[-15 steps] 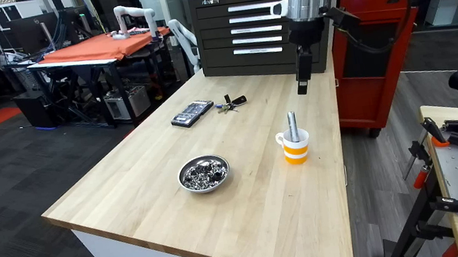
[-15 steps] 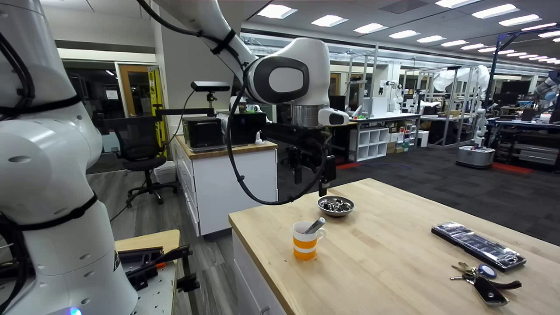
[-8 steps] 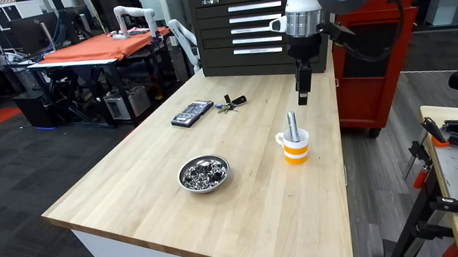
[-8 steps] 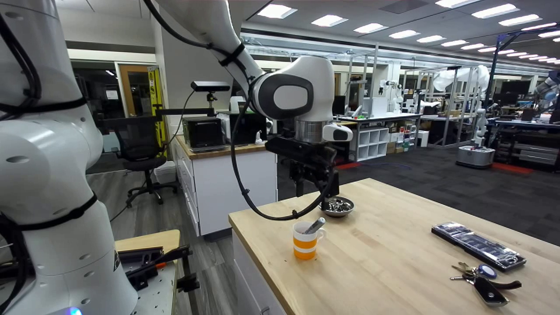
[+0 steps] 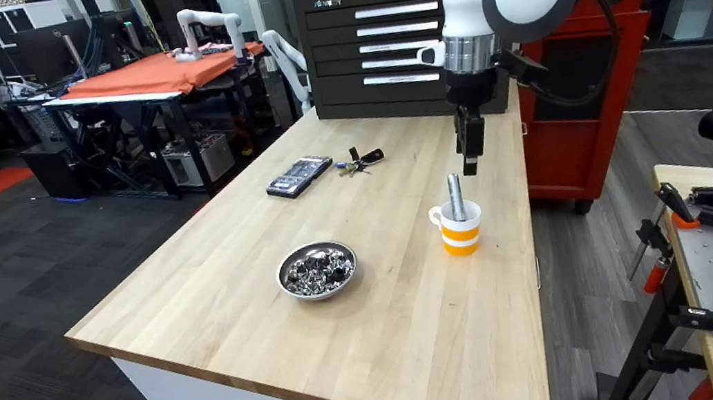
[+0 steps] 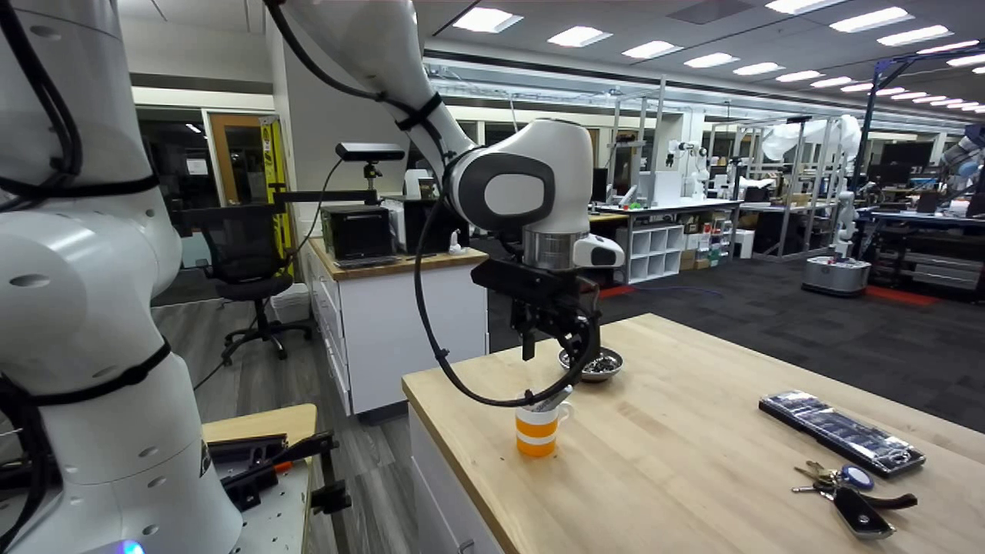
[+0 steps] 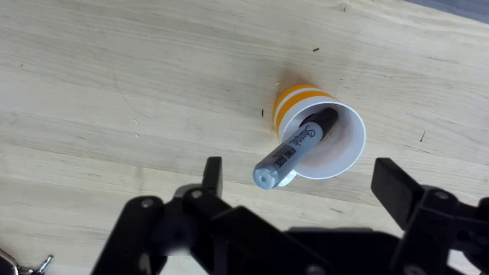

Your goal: Put the black marker on the table

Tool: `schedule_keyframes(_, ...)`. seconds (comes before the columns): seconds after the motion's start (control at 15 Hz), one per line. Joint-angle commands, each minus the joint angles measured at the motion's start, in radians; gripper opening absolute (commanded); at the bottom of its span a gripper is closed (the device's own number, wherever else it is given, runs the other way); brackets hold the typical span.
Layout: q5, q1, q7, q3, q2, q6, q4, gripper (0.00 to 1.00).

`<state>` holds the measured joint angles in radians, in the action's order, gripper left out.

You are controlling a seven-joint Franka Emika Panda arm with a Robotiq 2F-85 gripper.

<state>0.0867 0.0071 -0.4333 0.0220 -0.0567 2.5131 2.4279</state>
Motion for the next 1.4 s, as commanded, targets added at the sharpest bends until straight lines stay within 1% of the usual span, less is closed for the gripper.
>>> schedule_keyframes(0.0, 0.050, -0.023, -0.091, -0.015, -0.035, 0.047, -0.009, 1.00)
schedule_keyframes(0.33, 0.088, -0.042, -0.172, -0.028, -0.075, 0.065, -0.030, 1.00)
schedule_keyframes(0.93, 0.189, -0.099, -0.320, -0.062, -0.170, 0.035, -0.125, 1.00)
schedule_keyframes(1.13, 0.196, -0.116, -0.333, -0.071, -0.195, 0.013, -0.153, 1.00)
schedule_keyframes(1.33, 0.159, -0.120, -0.296, -0.061, -0.206, -0.058, -0.178, 1.00)
